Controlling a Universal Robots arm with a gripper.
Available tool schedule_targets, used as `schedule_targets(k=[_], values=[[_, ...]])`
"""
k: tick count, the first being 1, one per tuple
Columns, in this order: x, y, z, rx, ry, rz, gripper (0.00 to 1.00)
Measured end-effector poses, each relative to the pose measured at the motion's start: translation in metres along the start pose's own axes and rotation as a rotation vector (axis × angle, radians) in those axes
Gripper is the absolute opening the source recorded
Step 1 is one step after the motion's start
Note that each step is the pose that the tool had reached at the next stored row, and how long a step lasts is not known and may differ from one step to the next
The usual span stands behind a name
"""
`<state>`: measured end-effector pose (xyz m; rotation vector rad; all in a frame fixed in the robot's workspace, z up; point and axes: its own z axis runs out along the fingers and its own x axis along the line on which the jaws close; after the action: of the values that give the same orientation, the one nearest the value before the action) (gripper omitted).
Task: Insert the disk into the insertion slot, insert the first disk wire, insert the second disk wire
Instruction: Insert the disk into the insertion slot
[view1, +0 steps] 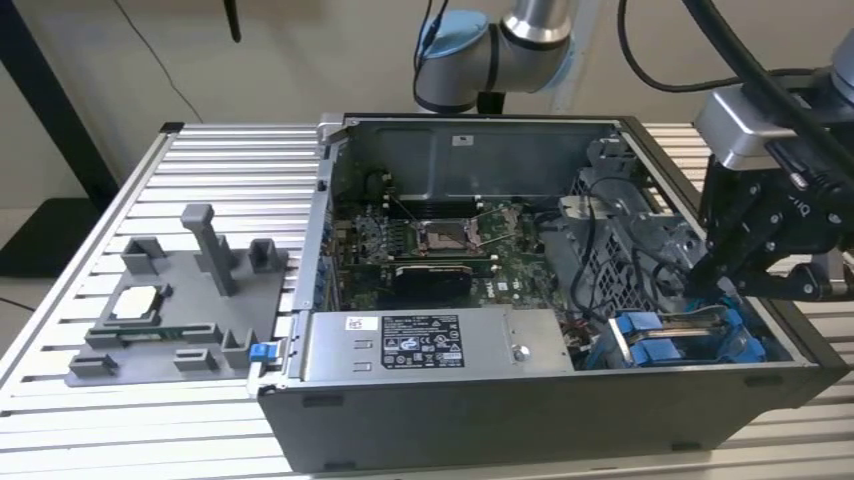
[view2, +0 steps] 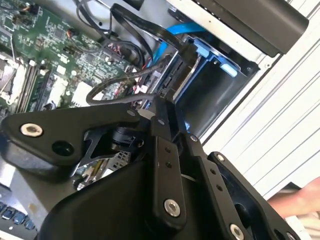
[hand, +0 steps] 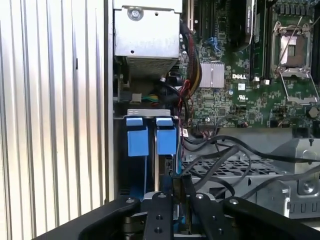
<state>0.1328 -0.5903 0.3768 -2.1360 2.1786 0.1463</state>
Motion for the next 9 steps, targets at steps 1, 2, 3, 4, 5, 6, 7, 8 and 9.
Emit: schedule_targets(k=[1, 2, 3, 4, 5, 6, 7, 8, 9], values=[[0.0007, -0.0006, 0.0017, 0.0000, 0.0001, 0.000, 0.00], [0.0011, -0.0013, 0.0033, 0.0001, 0.0004, -0.001, 0.00], [0.0013, -0.0023, 0.0051, 0.0002, 0.0005, -0.001, 0.00], [0.0015, -0.0029, 0.0065, 0.0006, 0.0004, -0.002, 0.00], [0.0015, -0.0031, 0.0066, 0.0006, 0.0006, -0.002, 0.00], [0.0015, -0.0031, 0.0066, 0.0007, 0.0006, -0.002, 0.00], [0.0015, -0.0031, 0.0066, 0.0007, 0.0006, -0.002, 0.00], [0.0015, -0.0032, 0.0067, 0.0007, 0.0005, -0.002, 0.00], [0.0015, -0.0032, 0.0067, 0.0007, 0.0005, -0.002, 0.00]])
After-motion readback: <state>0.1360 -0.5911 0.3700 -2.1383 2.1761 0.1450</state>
